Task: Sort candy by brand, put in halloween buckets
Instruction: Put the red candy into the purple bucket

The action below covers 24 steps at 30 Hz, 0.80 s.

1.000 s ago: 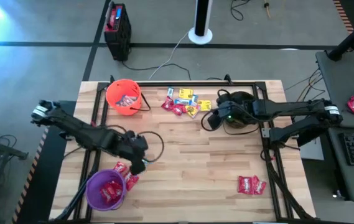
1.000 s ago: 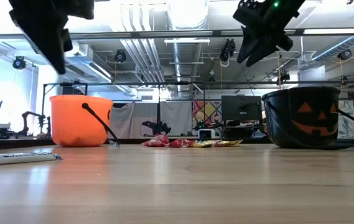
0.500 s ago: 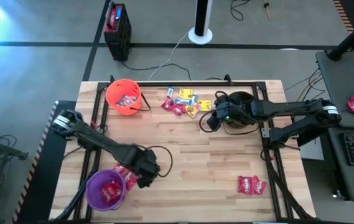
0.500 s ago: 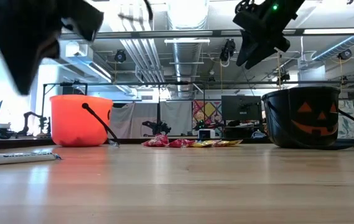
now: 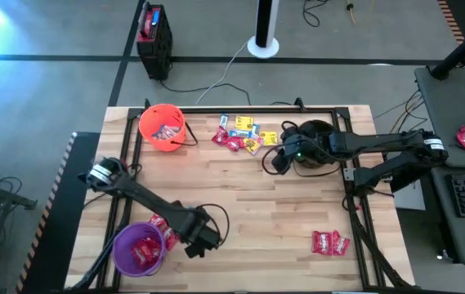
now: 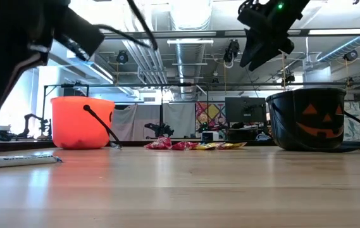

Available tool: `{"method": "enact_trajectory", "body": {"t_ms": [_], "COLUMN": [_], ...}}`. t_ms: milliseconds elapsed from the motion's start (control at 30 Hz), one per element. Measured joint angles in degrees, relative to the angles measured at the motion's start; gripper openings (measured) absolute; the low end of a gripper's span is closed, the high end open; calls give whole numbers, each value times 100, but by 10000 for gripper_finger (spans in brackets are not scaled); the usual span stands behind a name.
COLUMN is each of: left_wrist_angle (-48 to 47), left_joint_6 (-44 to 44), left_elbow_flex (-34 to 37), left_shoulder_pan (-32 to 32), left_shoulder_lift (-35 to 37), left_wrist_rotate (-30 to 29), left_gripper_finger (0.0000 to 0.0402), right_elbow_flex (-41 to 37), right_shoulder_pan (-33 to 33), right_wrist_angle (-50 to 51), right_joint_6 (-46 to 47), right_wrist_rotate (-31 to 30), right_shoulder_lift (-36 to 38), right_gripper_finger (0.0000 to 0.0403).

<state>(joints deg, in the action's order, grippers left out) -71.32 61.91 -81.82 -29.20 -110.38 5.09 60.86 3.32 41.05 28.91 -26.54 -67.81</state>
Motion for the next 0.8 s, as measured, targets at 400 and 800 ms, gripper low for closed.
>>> {"method": "enact_trajectory", "body": {"t_ms": [400, 800], "left_wrist_angle": [-244, -227], "left_joint_6": [326, 455], "left_elbow_flex": [-111, -100], "left_shoulder_pan": [-206, -265], "left_shoulder_lift": [-737, -806], "left_wrist_rotate": [302, 156], "left_gripper_finger": [150, 154], "right_elbow_flex": [0, 0], "right_shoulder_pan": [-9, -9], "right_wrist_angle": [15, 18], "right_joint_6": [-4, -7], "right_wrist_rotate": [0, 0], "right_shoulder_lift": [-2, -2], "right_gripper_finger": [196, 196]}}
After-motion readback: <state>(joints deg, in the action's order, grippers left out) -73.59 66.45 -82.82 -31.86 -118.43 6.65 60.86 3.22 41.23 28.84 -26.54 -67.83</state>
